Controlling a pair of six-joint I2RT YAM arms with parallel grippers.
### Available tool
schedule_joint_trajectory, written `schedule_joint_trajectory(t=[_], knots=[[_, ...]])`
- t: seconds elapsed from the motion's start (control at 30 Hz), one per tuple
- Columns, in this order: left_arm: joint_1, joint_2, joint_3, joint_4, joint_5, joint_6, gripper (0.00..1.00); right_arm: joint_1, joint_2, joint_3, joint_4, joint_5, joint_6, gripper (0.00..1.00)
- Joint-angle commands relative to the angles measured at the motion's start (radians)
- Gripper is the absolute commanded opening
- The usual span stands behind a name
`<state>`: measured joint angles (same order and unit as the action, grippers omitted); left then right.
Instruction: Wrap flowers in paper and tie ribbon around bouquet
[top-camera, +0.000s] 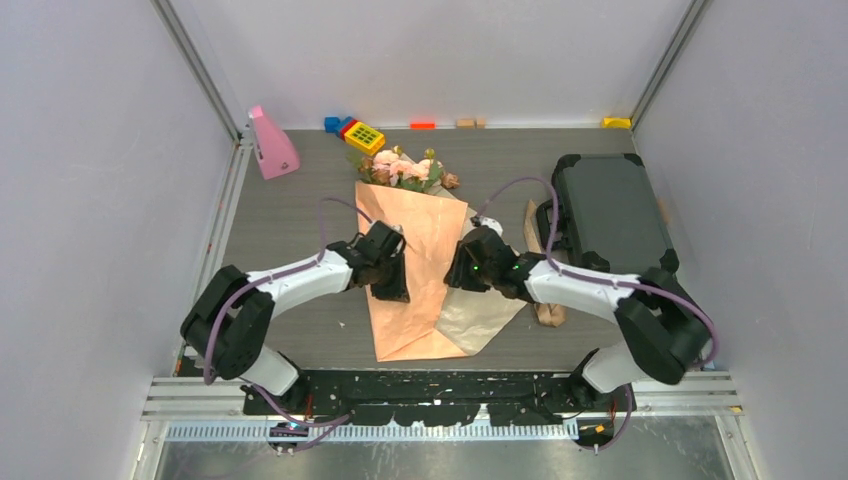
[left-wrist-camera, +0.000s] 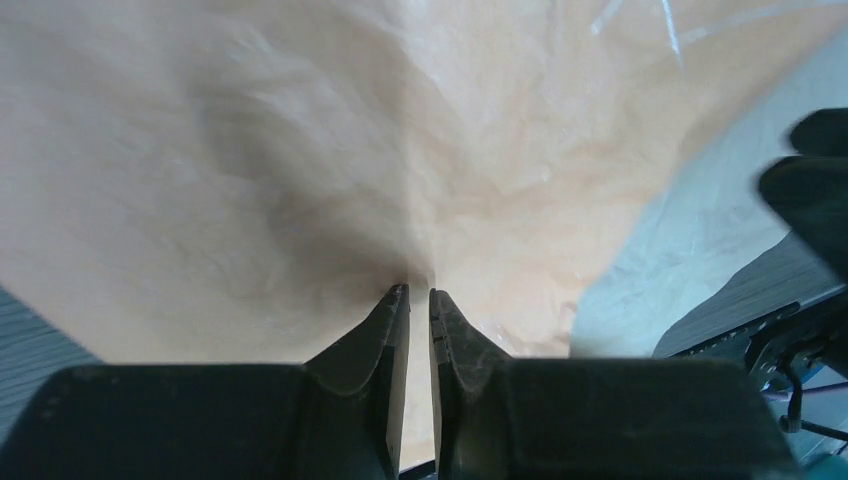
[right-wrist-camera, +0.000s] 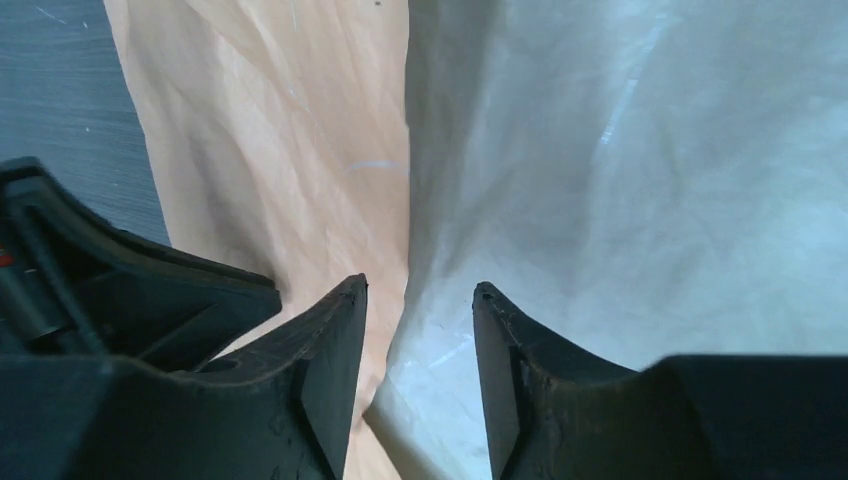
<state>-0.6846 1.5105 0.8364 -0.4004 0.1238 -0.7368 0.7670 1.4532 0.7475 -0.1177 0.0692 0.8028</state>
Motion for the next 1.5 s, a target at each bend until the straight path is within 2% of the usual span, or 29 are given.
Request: schedule_joint_trajectory(t=[0.0, 0.03, 0.1, 0.13, 0.27, 0.63, 0.7, 0.83, 0.97, 1.17, 1.47], knots=[[-0.039, 0.032, -0.002, 0.079, 0.023, -0.014, 0.15, -0.03, -0.209, -0.083, -0.097, 0.134, 0.067, 0.57], [-0.044, 0.042, -0.002, 0.082, 0.023, -0.015, 0.15, -0.038, -0.26, -0.111, -0.129, 0.168, 0.093, 0.65], [-0.05, 0.065, -0.002, 0.085, 0.02, -0.013, 0.15, -0.051, -0.364, -0.173, -0.187, 0.24, 0.16, 0.88], [-0.05, 0.073, -0.003, 0.087, 0.019, -0.013, 0.14, -0.056, -0.429, -0.201, -0.208, 0.262, 0.185, 0.94], [-0.055, 0.096, -0.001, 0.09, 0.018, -0.014, 0.14, -0.086, -0.554, -0.262, -0.333, 0.277, 0.244, 0.96], [-0.058, 0.123, 0.016, 0.081, 0.013, -0.013, 0.13, -0.105, -0.547, -0.365, -0.335, 0.29, 0.387, 0.92], [-0.058, 0.128, 0.021, 0.077, 0.011, -0.013, 0.13, -0.104, -0.547, -0.395, -0.264, 0.289, 0.384, 0.9], [-0.058, 0.142, 0.044, 0.066, 0.011, -0.013, 0.13, -0.107, -0.533, -0.494, -0.005, 0.295, 0.357, 0.8], [-0.059, 0.151, 0.106, 0.031, -0.024, -0.004, 0.12, -0.113, -0.519, -0.498, 0.061, 0.339, 0.296, 0.76], [-0.058, 0.231, 0.261, -0.07, -0.155, 0.045, 0.12, -0.118, -0.536, -0.584, 0.281, 0.343, 0.285, 0.7], [-0.056, 0.392, 0.483, -0.157, -0.226, 0.101, 0.1, -0.119, -0.666, -0.647, 0.371, 0.349, 0.249, 0.65]])
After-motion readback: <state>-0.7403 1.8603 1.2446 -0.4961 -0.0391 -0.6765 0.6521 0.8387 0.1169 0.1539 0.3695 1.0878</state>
